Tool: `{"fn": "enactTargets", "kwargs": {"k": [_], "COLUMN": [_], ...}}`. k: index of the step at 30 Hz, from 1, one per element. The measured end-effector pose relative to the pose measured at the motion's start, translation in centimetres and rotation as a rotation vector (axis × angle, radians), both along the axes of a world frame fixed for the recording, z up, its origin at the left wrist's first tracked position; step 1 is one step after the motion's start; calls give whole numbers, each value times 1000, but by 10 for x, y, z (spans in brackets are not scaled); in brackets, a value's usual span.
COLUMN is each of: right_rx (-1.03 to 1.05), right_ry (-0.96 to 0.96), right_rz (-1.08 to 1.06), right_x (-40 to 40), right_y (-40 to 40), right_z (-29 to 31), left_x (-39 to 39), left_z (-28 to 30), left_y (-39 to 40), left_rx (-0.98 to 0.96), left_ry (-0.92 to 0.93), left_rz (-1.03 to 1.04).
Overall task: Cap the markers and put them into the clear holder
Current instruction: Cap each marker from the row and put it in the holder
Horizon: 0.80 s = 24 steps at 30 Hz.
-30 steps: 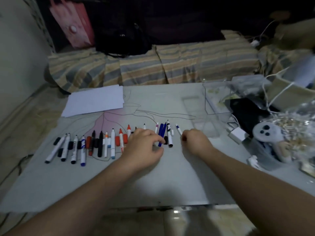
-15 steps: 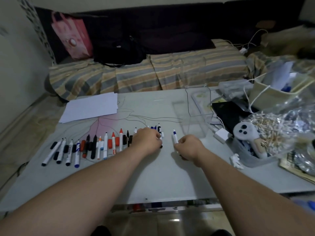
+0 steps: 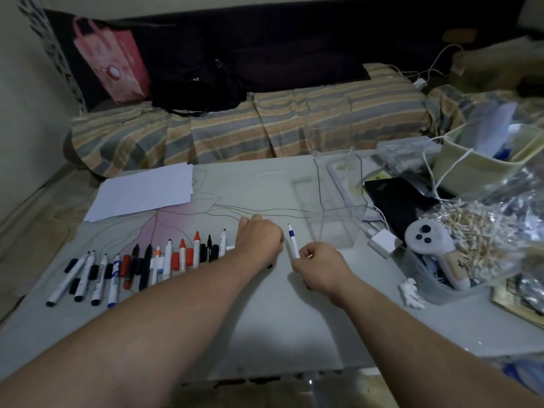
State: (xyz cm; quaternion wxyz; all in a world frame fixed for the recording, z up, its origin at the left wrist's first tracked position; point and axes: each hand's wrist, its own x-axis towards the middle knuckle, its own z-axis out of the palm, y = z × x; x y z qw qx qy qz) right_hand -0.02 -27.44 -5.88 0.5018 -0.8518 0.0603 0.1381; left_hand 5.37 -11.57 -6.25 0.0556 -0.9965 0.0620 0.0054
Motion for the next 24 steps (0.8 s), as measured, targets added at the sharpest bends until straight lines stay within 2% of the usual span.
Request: {"fn": "enactTargets", "kwargs": {"k": [4, 6, 10, 13, 15, 17, 19, 24], "right_rx": [2, 15, 44, 77, 11, -69, -129, -292], "right_ry": [14, -1, -88, -209, -303, -398, -472, -599], "right_rz": [-16, -23, 37, 126, 183, 212, 236, 239], "right_x": [-7, -8, -9, -9, -11, -16, -22, -35], "right_y": [-6, -9, -9, -7, -5, -2, 1, 14], "right_z": [6, 14, 37, 52, 65, 80, 92, 110], "left_x": [-12, -17, -40, -70, -86, -98, -106, -113], "left_z": [-7, -3, 38, 71, 88, 99, 102, 81], "left_y": [0, 0, 16, 44, 60, 75, 85, 92], "left_rx": [-85, -212, -860, -1185, -1329, -1425, -1408, -1519], "left_ry": [17, -3, -87, -98, -81, -91, -116, -182], "left_rz": [15, 35, 150, 214, 227, 211, 206, 322]}}
